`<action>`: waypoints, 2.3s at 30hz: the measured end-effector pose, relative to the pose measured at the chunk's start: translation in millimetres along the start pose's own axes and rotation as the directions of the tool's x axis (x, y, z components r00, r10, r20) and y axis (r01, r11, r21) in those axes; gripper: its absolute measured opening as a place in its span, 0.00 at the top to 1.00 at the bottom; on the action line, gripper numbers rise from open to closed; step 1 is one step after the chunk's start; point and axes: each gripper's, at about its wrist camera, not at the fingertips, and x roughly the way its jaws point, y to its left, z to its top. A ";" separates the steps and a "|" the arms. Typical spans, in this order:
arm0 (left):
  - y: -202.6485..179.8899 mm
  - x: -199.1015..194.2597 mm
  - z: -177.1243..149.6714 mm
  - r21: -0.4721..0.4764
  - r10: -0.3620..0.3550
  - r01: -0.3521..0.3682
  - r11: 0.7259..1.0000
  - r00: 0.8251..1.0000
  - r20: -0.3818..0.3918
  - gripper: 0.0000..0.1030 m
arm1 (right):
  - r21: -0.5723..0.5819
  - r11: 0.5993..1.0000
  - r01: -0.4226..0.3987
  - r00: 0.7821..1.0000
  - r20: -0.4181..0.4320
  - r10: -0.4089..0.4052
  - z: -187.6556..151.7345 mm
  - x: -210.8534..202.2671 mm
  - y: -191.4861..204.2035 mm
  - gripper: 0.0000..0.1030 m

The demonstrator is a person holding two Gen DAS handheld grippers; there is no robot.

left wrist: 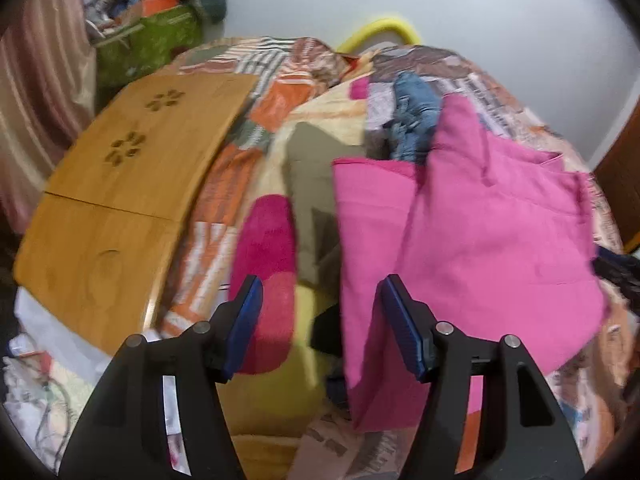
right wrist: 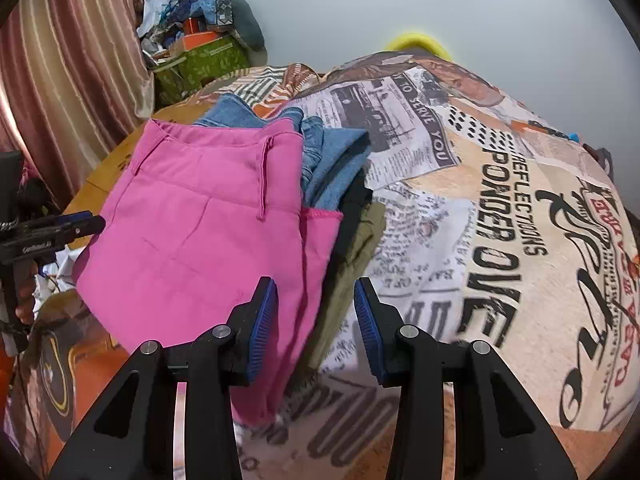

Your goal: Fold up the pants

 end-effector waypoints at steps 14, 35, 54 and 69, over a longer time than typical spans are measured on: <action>-41.3 -164.1 -15.3 0.040 -0.107 0.101 0.994 0.971 0.213 0.42 | -0.018 1.000 -0.006 0.979 0.203 0.010 0.2 -129.1 22.0 0.64; -119.3 -456.6 -154.3 0.180 -0.197 0.104 0.978 0.741 0.642 0.40 | -0.130 0.989 -0.077 0.775 0.616 0.142 -77.7 -363.3 112.2 0.58; -125.1 -472.4 -204.7 0.178 -0.179 0.074 0.981 0.700 0.691 0.01 | -0.046 0.999 -0.012 0.717 0.696 0.041 -109.5 -374.0 127.1 0.00; -122.2 -456.4 -201.9 0.167 -0.167 0.071 0.983 0.723 0.670 0.01 | -0.054 0.998 0.010 0.741 0.671 0.029 -122.0 -370.8 132.6 0.00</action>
